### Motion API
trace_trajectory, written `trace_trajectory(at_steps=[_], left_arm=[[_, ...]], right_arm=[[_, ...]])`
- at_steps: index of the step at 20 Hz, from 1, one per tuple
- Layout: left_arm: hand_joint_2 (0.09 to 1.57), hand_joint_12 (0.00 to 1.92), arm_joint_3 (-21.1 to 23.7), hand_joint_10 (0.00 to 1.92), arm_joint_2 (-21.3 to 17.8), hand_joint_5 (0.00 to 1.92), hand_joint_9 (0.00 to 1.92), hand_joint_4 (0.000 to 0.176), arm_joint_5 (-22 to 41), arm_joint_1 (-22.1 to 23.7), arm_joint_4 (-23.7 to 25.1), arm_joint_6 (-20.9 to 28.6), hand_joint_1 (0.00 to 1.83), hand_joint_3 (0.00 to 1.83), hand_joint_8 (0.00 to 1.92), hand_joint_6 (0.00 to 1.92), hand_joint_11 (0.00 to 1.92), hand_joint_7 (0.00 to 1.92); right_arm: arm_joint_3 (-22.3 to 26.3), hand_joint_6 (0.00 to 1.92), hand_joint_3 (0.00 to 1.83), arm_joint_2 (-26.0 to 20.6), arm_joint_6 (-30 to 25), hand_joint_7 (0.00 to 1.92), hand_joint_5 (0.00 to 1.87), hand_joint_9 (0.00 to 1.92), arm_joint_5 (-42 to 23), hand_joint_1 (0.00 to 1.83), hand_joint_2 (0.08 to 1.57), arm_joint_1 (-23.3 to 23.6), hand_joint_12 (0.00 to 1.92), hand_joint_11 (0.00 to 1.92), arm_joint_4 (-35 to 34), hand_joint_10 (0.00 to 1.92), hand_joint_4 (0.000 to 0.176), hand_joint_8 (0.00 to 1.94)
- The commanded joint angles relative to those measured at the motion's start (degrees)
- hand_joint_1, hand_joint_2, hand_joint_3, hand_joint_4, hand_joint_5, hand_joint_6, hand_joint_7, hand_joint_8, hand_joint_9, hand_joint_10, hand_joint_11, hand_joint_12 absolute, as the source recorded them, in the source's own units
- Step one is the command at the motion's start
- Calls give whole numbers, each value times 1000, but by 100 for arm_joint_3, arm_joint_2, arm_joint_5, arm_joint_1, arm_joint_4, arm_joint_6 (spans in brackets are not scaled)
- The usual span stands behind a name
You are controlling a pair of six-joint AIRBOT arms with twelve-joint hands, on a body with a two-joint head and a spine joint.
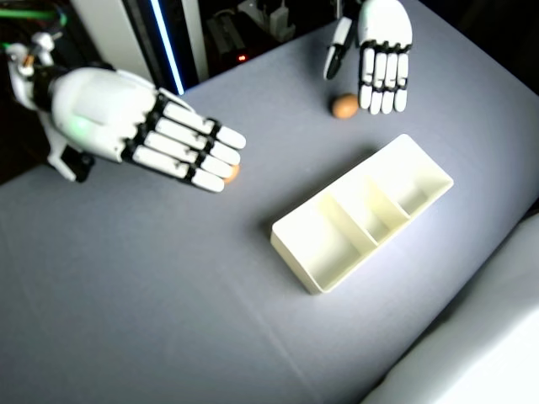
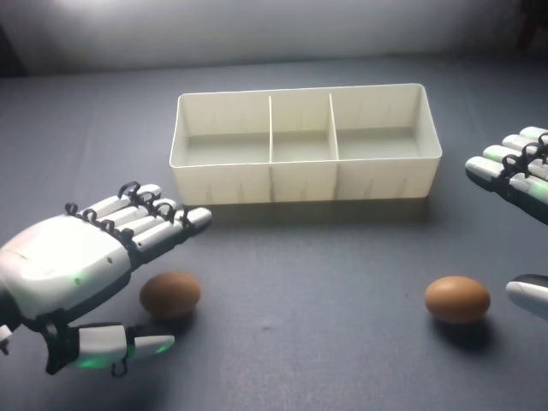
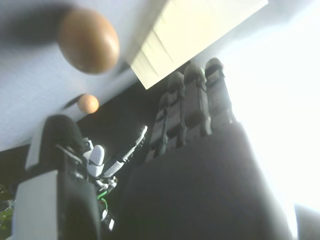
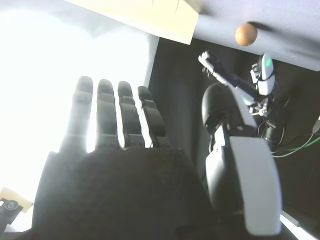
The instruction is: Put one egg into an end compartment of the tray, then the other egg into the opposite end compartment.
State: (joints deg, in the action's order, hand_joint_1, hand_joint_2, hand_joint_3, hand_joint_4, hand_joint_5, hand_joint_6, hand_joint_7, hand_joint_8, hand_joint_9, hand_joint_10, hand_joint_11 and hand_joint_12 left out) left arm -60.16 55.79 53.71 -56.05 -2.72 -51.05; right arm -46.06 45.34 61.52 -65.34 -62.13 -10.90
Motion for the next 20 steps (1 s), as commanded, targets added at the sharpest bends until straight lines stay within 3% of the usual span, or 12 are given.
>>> trace_trajectory(at_steps=[1,3,4,7,9,10,11,12,13,15,17,20], left_arm=[[1122,0,-37,88,40,129,158,0,435,80,-3,-32,720,0,83,54,0,254],[1124,0,-127,112,136,184,191,6,222,149,-3,-40,752,0,87,76,0,292],[1125,101,-169,205,175,215,198,8,149,172,-5,-40,750,0,72,88,0,341],[1114,922,-261,495,271,262,187,0,-57,231,-5,-40,790,0,34,164,0,438],[1119,1292,-293,596,309,327,237,0,-122,247,-5,-40,825,0,54,214,0,526],[1127,1569,-306,873,328,344,216,0,-143,252,-5,-40,796,2,96,278,0,597],[1142,1851,-309,1230,341,500,452,0,-146,256,-4,-39,892,4,623,512,71,772],[1160,1907,-302,1783,340,794,997,0,-67,257,-4,-29,1083,13,1625,1029,902,1022],[1172,1918,-290,1893,322,844,1407,0,18,273,-4,-28,1120,14,1862,1160,1440,1308],[1215,1921,-232,1920,232,783,1439,0,226,301,21,-31,1106,16,1919,1298,1547,1269],[1217,1921,-81,1921,59,790,1318,0,544,311,45,-151,1105,7,1921,1292,1359,1243],[1221,1921,44,1921,-123,785,1305,0,897,403,127,-231,1106,1,1921,1300,1379,1189]], right_arm=[[-25,0,67,-4,-19,0,0,0,-722,284,1312,-4,0,0,17,0,0,0],[-26,0,65,-4,-19,0,0,0,-722,286,1313,-10,0,0,9,0,0,0],[-26,0,60,-4,-19,0,0,0,-722,310,1312,-12,0,0,5,0,0,0],[-28,0,54,-4,-20,0,0,0,-723,302,1313,-16,0,0,-1,0,0,0],[-28,0,52,-4,-20,0,0,0,-723,294,1314,-16,0,0,-3,0,0,0],[-28,0,52,-4,-20,0,0,0,-723,294,1315,-18,0,0,-7,0,0,0],[-28,0,51,-4,-20,0,0,0,-723,289,1317,-22,0,0,-9,0,0,0],[-28,0,52,-4,-21,0,0,0,-724,287,1320,-24,0,0,-13,0,0,0],[-28,0,51,-4,-22,0,0,0,-724,292,1322,-31,0,0,-20,0,0,0],[-29,0,48,-4,-22,0,0,0,-726,280,1325,-36,0,0,-27,0,0,0],[-29,0,43,-4,-22,0,0,0,-741,307,1322,-36,0,0,-29,0,0,0],[-28,0,37,-5,-23,0,0,0,-763,325,1317,-40,0,0,-43,0,0,0]])
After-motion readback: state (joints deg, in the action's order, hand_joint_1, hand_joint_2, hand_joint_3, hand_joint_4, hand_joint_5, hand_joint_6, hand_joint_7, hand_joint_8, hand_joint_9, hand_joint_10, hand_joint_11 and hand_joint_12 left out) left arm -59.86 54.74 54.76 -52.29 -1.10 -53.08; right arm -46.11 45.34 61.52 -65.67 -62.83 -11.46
